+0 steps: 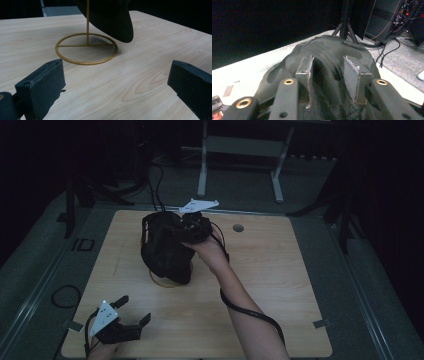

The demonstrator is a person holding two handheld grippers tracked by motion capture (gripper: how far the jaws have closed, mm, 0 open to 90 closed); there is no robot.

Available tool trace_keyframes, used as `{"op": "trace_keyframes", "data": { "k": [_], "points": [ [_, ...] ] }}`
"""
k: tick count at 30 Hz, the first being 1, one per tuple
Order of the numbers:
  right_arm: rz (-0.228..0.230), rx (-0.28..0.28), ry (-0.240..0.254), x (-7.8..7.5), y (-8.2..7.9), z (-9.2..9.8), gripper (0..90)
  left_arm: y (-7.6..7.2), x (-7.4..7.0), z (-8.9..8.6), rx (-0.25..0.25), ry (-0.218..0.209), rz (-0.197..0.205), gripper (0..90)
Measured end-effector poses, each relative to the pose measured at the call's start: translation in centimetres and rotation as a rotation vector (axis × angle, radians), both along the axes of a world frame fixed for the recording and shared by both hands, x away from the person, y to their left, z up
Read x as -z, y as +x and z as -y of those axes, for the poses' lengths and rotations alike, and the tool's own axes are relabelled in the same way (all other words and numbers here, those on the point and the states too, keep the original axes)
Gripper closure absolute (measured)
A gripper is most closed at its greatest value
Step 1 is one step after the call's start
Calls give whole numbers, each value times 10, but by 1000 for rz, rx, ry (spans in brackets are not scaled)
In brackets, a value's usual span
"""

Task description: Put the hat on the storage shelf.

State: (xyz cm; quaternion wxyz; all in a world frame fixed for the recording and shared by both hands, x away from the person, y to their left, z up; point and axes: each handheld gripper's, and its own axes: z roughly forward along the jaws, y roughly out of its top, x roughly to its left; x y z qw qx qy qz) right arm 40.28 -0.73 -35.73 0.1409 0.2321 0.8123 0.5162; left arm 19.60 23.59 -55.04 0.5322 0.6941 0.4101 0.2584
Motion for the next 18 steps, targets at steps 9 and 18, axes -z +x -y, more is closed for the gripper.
{"op": "trace_keyframes", "data": {
  "k": [9,18],
  "points": [
    [6,-5,19,-6,-5,9,474,0,0,0,-2,-15,-2,16],
    [-23,-53,1,0,-12,22,254,2,0,2,1,-11,-7,16]
  ]
}}
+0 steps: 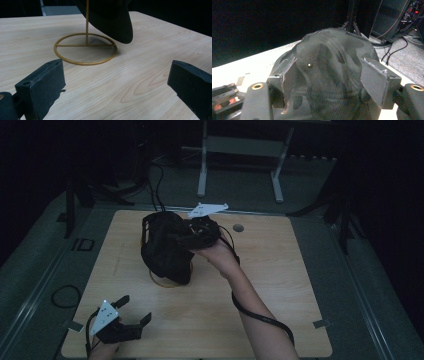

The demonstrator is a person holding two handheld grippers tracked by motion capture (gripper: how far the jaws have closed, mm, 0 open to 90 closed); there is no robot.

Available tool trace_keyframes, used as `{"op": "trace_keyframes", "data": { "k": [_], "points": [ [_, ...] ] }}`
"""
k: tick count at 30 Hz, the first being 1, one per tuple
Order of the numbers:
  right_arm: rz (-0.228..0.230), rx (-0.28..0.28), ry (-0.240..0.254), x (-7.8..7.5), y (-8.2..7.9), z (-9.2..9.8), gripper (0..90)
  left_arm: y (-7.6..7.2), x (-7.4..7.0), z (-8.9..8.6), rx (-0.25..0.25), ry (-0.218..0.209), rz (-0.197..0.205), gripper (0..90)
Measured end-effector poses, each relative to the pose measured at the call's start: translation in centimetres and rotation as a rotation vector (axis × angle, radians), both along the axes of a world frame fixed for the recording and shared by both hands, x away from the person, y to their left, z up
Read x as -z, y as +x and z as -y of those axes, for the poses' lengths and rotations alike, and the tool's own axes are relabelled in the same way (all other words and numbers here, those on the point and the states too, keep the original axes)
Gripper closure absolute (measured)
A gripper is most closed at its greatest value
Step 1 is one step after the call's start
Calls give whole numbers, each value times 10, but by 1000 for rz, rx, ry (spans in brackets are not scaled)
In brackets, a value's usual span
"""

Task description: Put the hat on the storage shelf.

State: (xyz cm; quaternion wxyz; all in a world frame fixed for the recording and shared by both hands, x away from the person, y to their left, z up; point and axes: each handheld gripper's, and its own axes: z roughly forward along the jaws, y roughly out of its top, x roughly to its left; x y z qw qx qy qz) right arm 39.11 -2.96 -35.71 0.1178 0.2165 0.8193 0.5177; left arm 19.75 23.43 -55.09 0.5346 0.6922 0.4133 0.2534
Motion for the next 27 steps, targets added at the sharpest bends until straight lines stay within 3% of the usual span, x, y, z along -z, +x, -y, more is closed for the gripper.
{"op": "trace_keyframes", "data": {
  "k": [4,5,7,17,27],
  "points": [
    [-16,-8,22,2,-2,4,191,0,0,1,0,-1,-3,16],
    [-21,-18,32,4,-2,6,137,0,1,2,3,0,-3,16],
    [-25,-18,46,8,-5,12,131,1,1,2,6,-2,-7,16],
    [16,-38,17,30,-14,34,131,2,3,6,28,18,-16,15],
    [21,-49,1,54,-35,51,131,2,4,6,26,19,-18,15]
  ]
}}
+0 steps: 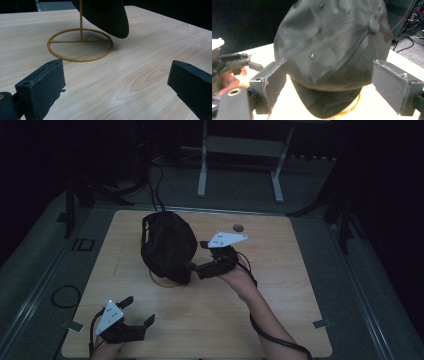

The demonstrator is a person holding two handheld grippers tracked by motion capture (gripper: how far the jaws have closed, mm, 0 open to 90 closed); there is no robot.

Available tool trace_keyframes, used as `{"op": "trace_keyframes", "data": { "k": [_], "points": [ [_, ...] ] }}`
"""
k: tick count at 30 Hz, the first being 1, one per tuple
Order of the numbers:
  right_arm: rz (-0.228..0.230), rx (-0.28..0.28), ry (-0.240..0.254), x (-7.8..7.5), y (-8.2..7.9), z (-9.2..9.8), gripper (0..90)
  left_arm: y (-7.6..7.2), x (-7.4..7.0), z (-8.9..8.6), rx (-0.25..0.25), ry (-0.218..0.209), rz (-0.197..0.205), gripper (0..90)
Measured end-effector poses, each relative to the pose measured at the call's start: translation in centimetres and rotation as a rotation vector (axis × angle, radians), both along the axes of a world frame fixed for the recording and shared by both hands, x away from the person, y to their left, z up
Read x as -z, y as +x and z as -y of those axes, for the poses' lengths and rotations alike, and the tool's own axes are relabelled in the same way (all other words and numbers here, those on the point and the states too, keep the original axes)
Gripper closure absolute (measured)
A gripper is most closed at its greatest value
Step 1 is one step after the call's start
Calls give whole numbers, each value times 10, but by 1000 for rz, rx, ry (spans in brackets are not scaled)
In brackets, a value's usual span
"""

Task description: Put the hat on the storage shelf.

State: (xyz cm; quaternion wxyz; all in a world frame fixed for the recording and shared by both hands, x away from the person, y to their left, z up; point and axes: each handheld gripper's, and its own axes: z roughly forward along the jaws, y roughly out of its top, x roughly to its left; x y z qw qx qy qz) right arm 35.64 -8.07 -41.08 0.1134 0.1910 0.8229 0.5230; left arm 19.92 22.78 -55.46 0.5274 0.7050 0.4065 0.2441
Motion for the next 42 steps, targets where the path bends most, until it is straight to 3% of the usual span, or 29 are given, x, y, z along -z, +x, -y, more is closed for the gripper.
{"op": "trace_keyframes", "data": {
  "k": [15,30,42],
  "points": [
    [-37,-41,-38,48,-29,20,132,1,0,-1,6,-3,0,16],
    [-127,-1,-28,102,-45,50,132,2,3,1,46,0,-18,16],
    [-99,2,-40,125,-60,81,132,3,3,1,41,8,-19,16]
  ]
}}
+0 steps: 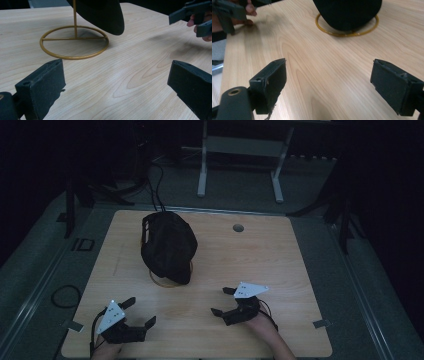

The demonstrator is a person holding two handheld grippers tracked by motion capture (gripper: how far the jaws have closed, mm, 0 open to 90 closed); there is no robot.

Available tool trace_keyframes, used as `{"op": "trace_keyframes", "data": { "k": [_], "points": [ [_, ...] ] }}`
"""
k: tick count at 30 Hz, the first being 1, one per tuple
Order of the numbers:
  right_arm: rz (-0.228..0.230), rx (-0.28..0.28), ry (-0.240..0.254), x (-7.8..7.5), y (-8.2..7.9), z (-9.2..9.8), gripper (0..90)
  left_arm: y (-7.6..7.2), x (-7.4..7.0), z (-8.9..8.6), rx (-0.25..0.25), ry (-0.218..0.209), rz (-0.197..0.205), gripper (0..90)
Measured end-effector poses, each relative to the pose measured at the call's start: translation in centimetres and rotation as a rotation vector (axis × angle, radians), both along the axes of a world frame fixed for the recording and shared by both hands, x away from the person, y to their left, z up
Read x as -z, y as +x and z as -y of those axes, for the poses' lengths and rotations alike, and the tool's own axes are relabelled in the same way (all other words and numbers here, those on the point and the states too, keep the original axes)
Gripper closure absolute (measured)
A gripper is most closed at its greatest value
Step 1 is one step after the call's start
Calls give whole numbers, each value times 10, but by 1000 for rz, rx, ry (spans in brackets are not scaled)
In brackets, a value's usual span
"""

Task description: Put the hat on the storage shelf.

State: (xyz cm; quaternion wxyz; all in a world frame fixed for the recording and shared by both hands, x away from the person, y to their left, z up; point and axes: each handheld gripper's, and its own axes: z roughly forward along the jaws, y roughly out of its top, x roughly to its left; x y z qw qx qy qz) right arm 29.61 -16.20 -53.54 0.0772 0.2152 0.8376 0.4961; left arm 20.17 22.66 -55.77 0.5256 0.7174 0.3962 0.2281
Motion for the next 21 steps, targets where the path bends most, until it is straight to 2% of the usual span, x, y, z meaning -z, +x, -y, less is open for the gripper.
{"op": "trace_keyframes", "data": {
  "k": [10,14,18,21],
  "points": [
    [-7,28,-30,11,-10,23,135,1,0,0,1,8,0,16],
    [-9,33,-34,13,-14,31,136,1,0,0,-2,-5,-2,16],
    [-31,41,-23,16,-18,42,136,1,0,-1,-2,1,-5,16],
    [-31,59,-39,17,-20,49,136,1,0,-1,-3,5,-6,16]
  ]
}}
